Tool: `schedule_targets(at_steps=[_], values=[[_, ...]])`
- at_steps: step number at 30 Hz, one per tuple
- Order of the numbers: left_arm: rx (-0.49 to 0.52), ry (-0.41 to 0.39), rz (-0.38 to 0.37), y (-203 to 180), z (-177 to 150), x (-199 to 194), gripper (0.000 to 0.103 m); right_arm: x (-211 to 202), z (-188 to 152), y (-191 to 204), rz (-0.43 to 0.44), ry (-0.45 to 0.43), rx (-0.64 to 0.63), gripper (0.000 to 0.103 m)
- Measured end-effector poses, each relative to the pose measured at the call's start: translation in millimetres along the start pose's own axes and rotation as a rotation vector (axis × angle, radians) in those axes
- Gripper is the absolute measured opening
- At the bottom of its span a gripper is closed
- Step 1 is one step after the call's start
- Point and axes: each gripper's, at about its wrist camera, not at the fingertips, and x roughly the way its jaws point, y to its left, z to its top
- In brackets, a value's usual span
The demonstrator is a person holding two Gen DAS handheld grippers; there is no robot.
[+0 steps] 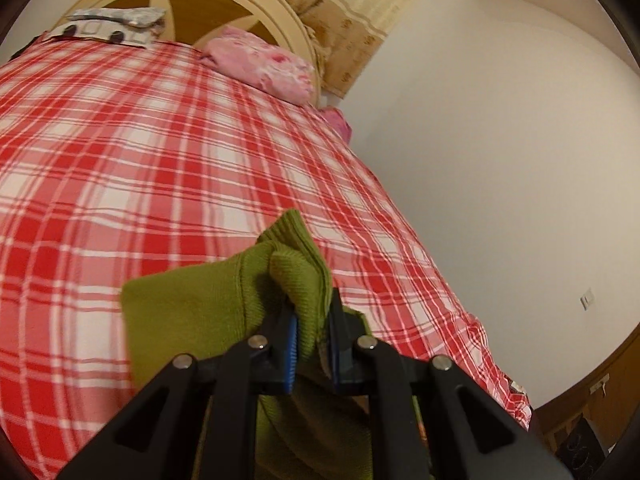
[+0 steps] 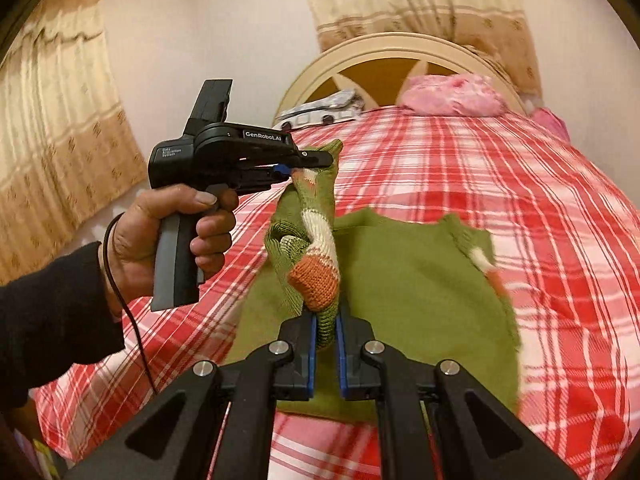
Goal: Fold small clothes
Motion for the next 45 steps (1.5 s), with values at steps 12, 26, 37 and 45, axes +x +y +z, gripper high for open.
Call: schedule_targets(at_steps=[12, 26, 37, 45], values=[[0.110, 0.121, 0.006, -56.0, -14.1, 75.4, 0.013, -18.3, -28.0, -75.8, -0.036, 0.013, 0.199, 0.007], [0.279, 0.095, 0.057, -90.3, -31.9, 43.3, 0.042, -7.9, -57.1, -118.0, -0.062, 0.091, 0.366, 0.007], [0.312, 0.021, 0.211, -49.4, -115.5, -30.2, 0.056, -40.2, -27.0, -95.7, -0.188, -0.003, 0.230, 0.040], [0.361, 0.006, 0.227, -60.5, -142.0, -31.2, 0.063, 40.0, 23.6, -101.4, -0.059, 0.145, 0.238, 0.058]])
